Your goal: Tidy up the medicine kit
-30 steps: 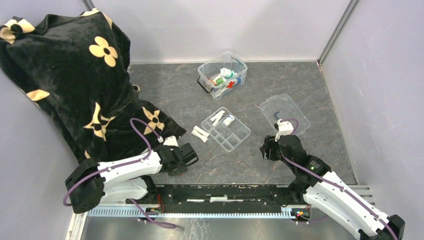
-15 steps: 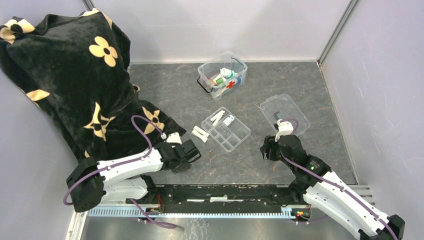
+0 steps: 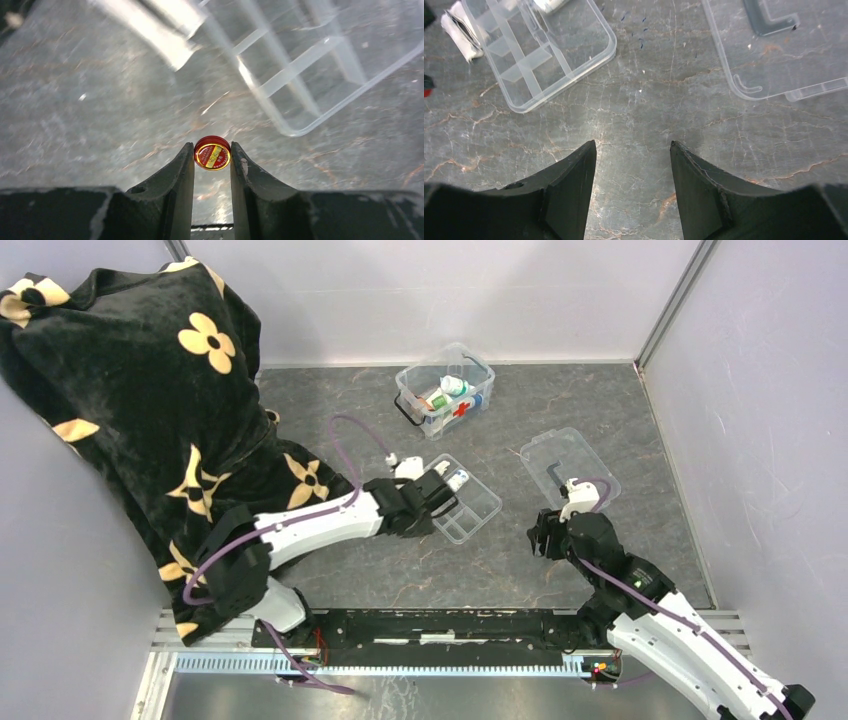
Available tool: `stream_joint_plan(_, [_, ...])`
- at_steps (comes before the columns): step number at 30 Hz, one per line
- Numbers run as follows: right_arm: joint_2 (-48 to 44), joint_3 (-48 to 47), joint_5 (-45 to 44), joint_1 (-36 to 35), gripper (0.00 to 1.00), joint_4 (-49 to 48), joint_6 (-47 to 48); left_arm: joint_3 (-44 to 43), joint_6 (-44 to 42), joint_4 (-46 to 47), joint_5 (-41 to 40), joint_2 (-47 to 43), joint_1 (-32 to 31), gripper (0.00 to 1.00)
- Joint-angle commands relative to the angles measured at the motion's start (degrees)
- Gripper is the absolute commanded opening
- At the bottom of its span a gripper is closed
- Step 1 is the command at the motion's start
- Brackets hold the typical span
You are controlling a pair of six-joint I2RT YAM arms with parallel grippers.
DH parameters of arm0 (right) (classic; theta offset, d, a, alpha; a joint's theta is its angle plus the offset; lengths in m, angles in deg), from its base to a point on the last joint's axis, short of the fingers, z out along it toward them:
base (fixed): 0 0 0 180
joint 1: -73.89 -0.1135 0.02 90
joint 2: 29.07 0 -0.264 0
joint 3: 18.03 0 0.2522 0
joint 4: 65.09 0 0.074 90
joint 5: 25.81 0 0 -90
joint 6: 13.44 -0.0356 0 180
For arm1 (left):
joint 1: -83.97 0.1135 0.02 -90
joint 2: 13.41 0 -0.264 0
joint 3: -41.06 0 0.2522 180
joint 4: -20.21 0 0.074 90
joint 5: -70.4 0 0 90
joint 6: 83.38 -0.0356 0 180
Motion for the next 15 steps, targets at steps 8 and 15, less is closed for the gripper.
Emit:
stream_joint_plan(8, [-2.59, -4.21, -3.40, 0.14, 0.63, 4.15, -0.20, -18.88, -14.93, 5.98, 1.18, 18.41, -0.20, 0.26])
stream_joint_plan(15, [-2.80, -4.16, -3.01, 0.10, 0.63, 4.49, -0.35, -19.64, -15.63, 9.13, 5.23, 22.15, -0.20, 0.24])
